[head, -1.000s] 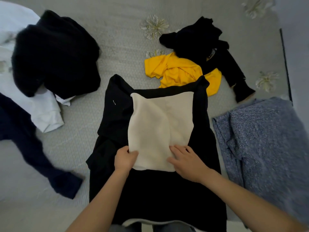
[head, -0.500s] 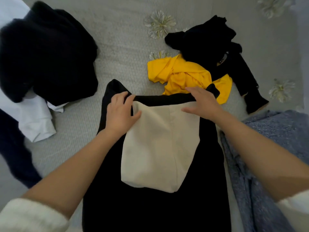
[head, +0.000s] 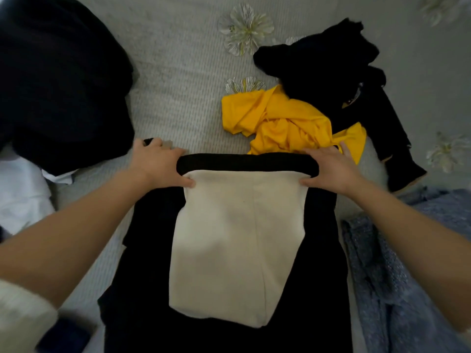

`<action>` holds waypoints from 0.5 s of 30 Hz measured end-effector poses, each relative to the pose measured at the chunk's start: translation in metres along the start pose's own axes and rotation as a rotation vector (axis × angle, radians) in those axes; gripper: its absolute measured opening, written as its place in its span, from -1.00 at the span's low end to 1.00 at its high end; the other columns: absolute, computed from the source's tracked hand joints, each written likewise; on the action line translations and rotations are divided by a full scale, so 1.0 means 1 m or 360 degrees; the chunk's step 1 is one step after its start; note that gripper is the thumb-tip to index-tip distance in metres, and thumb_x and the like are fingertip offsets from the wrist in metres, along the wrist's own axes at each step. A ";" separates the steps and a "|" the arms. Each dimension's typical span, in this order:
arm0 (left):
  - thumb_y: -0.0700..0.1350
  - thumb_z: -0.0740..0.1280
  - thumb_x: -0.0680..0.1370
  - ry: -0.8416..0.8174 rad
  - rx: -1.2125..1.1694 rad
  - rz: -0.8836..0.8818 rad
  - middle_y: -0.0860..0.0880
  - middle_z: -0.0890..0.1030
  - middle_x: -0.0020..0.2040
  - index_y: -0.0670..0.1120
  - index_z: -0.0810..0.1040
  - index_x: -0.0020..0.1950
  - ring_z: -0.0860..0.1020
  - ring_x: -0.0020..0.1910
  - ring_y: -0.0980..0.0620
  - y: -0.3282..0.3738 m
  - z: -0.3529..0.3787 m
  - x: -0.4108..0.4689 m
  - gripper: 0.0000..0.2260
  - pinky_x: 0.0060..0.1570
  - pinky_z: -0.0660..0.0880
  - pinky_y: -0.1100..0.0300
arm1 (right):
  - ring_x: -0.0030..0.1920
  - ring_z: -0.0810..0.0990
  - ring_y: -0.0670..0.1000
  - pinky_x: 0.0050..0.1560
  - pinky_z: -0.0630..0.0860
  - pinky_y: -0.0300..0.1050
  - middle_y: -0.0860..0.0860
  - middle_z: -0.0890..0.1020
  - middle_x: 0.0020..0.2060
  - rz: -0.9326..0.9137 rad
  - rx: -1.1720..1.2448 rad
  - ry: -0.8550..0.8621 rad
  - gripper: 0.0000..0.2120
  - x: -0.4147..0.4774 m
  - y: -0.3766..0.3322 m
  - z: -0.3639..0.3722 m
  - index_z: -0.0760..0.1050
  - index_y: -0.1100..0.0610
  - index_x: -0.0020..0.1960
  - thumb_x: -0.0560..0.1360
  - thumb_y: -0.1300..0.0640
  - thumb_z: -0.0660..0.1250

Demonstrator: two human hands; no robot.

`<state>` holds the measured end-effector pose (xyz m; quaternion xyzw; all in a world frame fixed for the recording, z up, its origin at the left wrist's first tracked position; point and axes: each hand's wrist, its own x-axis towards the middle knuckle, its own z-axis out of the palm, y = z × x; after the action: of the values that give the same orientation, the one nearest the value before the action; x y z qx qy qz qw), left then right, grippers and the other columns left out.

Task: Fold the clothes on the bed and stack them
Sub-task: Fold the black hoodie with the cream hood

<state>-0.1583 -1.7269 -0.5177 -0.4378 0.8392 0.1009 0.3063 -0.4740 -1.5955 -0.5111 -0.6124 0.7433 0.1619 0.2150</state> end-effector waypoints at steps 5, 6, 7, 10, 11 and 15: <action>0.19 0.28 0.45 0.0373 -0.0244 -0.0027 0.09 0.39 -0.33 0.00 0.50 -0.19 0.41 0.03 -0.02 0.004 0.002 -0.012 -0.73 0.06 0.20 0.04 | 0.27 0.36 0.16 0.45 -0.17 -0.01 0.11 0.56 0.12 0.0029 -0.0104 0.0200 -0.61 -0.010 -0.003 0.001 0.46 0.11 0.21 0.48 -0.07 0.29; 0.17 0.29 0.46 0.0461 -0.0272 -0.0022 0.07 0.44 -0.31 -0.02 0.48 -0.23 0.42 0.00 -0.04 0.004 0.004 -0.018 -0.74 0.01 0.18 0.06 | 0.24 0.39 0.16 0.45 -0.17 -0.02 0.12 0.57 0.07 0.0026 -0.0141 0.0260 -0.67 -0.014 -0.004 0.002 0.49 0.14 0.14 0.49 -0.06 0.28; 0.15 0.30 0.46 0.0555 -0.0297 -0.0022 0.03 0.50 -0.26 -0.04 0.49 -0.24 0.43 -0.01 -0.06 0.003 0.006 -0.024 -0.73 -0.04 0.14 0.07 | 0.21 0.41 0.17 0.45 -0.17 -0.02 0.14 0.58 0.04 0.0027 -0.0183 0.0316 -0.69 -0.019 -0.006 0.003 0.50 0.16 0.09 0.49 -0.04 0.28; 0.12 0.33 0.46 0.0867 -0.0384 -0.0037 -0.09 0.53 -0.26 -0.13 0.51 -0.28 0.44 -0.10 -0.13 0.001 0.005 -0.047 -0.67 -0.11 0.04 0.10 | 0.10 0.49 0.23 0.46 -0.11 0.05 0.22 0.60 -0.06 0.0049 -0.0253 0.0546 -0.70 -0.039 -0.012 0.000 0.52 0.26 0.00 0.47 0.01 0.32; 0.13 0.34 0.46 0.0965 -0.0395 -0.0043 -0.11 0.52 -0.31 -0.14 0.48 -0.32 0.44 -0.15 -0.14 -0.001 0.001 -0.054 -0.65 -0.11 0.08 0.07 | 0.04 0.51 0.25 0.45 -0.08 0.08 0.25 0.59 -0.12 0.0061 -0.0231 0.0653 -0.69 -0.046 -0.013 -0.004 0.52 0.28 -0.05 0.47 0.01 0.33; 0.11 0.30 0.50 0.1288 -0.0261 -0.0014 -0.20 0.54 -0.33 -0.20 0.48 -0.33 0.48 -0.22 -0.19 -0.013 -0.037 -0.081 -0.61 0.04 0.25 -0.08 | -0.04 0.52 0.24 0.44 -0.01 0.08 0.22 0.57 -0.18 0.0154 -0.0259 0.0955 -0.69 -0.073 -0.019 -0.042 0.50 0.27 -0.07 0.49 0.00 0.28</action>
<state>-0.1289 -1.6960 -0.4380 -0.4687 0.8792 -0.0141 -0.0840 -0.4491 -1.5591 -0.4376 -0.6120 0.7864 0.0430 -0.0715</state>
